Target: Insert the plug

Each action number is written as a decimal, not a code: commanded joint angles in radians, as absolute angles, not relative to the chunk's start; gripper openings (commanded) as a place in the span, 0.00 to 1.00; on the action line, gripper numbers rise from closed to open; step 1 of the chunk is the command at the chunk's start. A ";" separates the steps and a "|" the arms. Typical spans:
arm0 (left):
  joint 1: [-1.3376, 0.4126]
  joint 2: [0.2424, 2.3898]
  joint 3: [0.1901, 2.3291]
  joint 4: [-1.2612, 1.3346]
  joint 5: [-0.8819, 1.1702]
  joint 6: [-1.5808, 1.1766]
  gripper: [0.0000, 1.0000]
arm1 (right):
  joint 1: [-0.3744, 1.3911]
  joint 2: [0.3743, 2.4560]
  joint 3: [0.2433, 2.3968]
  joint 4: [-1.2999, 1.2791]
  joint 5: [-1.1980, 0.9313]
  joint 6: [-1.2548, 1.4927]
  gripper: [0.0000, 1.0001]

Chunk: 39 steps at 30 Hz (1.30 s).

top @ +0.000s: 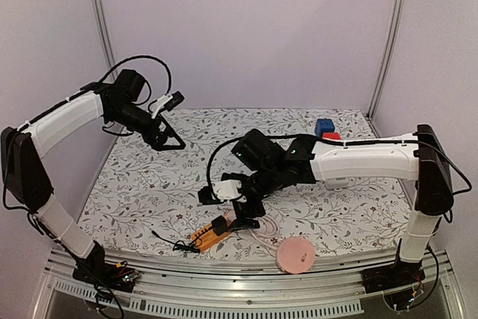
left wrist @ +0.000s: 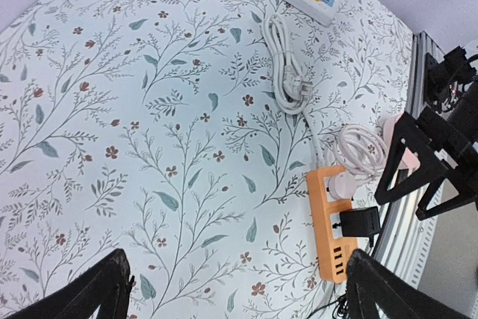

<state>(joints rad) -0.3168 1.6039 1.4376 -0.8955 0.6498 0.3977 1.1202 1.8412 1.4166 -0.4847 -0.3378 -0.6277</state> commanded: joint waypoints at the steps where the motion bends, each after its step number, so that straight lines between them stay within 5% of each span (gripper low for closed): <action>1: -0.223 1.500 1.360 -0.927 0.638 0.446 0.99 | 1.166 2.025 1.577 -0.730 -0.310 -0.980 0.99; 10: -0.141 1.473 1.286 -0.915 0.696 0.445 0.99 | 1.199 2.208 1.750 -0.763 -0.240 -1.035 0.97; 16: -0.141 1.492 1.296 -0.898 0.700 0.432 1.00 | 1.197 2.275 1.802 -0.766 -0.130 -0.946 0.59; 23: -0.137 1.498 1.302 -0.895 0.692 0.429 0.99 | 1.141 2.278 1.791 -0.765 -0.061 -0.902 0.42; 39: -0.134 1.493 1.319 -0.896 0.669 0.424 0.99 | 0.851 2.309 1.795 -0.675 -0.007 -0.949 0.42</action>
<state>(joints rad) -0.1432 1.4876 1.2953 -0.9020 0.6807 0.4290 0.8913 2.2498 1.7752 -0.6567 -0.0738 -0.9005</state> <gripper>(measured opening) 0.995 0.465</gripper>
